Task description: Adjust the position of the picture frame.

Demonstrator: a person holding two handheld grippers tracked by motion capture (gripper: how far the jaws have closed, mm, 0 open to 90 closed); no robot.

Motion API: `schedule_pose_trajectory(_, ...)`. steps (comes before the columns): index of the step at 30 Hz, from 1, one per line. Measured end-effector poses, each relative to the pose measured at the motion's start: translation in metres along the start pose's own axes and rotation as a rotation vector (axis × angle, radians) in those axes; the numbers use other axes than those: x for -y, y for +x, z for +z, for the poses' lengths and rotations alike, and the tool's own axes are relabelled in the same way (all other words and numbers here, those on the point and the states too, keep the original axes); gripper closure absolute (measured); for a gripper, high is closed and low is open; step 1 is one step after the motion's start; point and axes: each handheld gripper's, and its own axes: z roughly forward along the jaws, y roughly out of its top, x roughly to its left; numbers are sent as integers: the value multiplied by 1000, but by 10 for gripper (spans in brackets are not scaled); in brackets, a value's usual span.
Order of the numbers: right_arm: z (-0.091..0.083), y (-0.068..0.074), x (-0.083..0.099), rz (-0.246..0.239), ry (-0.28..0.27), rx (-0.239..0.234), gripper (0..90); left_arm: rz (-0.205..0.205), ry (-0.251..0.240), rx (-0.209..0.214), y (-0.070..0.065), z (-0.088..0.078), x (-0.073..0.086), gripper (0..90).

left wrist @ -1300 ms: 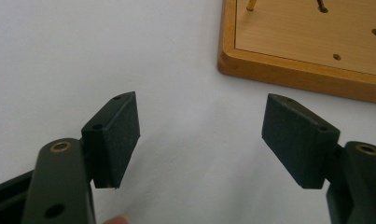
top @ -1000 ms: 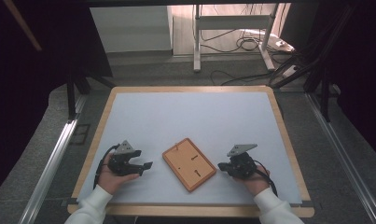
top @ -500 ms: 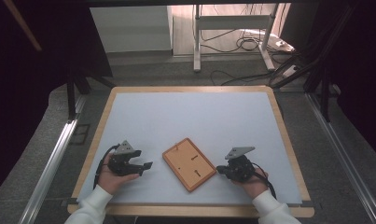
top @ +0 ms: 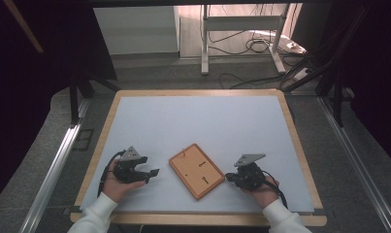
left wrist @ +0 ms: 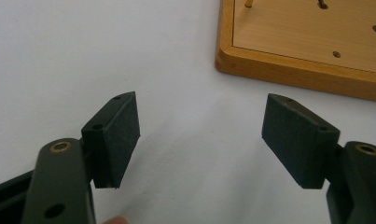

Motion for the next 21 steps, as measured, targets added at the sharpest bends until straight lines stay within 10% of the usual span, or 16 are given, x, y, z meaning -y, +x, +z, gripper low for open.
schedule_pose_trajectory(21, 8, 35, -2, -26, 6, -50, 900, 4, 3, 2, -1, 1, 0, 275)
